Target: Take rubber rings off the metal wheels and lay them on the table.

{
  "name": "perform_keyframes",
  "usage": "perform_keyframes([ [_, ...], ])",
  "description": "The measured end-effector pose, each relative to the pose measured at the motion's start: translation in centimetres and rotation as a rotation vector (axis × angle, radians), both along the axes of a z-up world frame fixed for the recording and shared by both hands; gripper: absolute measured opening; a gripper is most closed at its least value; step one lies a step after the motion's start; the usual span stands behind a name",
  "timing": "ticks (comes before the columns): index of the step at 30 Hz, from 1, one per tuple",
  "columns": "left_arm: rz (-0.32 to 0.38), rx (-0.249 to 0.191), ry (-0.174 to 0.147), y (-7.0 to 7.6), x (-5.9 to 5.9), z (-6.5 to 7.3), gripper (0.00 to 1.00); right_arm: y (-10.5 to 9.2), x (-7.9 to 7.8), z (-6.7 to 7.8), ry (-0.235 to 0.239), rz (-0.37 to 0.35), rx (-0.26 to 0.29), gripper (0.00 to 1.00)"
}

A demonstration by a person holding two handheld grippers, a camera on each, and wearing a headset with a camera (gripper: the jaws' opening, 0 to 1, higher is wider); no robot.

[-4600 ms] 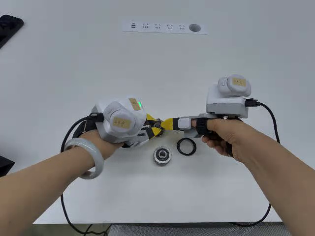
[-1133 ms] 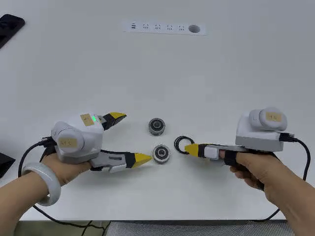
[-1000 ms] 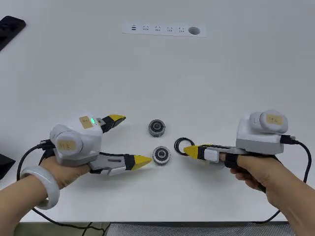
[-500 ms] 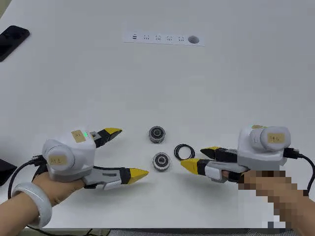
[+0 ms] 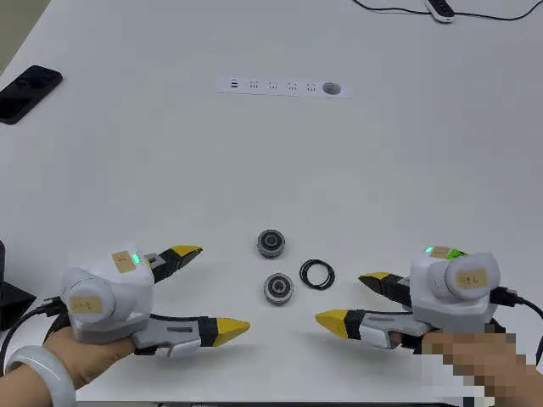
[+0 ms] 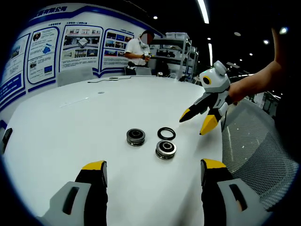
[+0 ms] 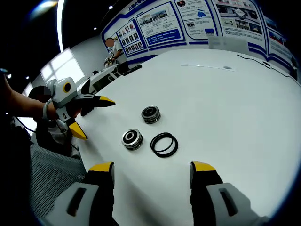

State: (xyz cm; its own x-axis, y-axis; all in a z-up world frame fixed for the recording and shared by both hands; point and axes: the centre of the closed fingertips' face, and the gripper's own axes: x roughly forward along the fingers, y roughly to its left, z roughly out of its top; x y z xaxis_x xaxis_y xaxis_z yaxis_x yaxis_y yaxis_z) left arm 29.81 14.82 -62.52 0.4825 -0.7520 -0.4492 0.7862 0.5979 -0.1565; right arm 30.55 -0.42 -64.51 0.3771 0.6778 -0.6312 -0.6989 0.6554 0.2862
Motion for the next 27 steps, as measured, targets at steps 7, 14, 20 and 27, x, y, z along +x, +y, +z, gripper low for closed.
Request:
perform_keyframes([
  [7, 0.001, -0.040, 0.022, 0.0, -1.7, 0.7, 0.84, -0.5, -1.1, 0.5, -0.039, 0.006, 0.008, 0.75],
  [14, 0.037, -0.044, 0.024, 0.9, -2.6, 0.7, 0.88, -1.2, -2.0, 0.8, -0.080, 0.010, 0.014, 0.81],
  [20, 0.061, -0.049, 0.026, 1.8, -3.0, 0.8, 0.96, -1.5, -2.5, 0.8, -0.125, 0.033, 0.008, 0.92],
  [27, 0.059, -0.041, 0.021, 2.8, -3.2, 1.0, 1.00, -2.0, -2.6, 0.7, -0.152, 0.045, 0.003, 0.99],
])
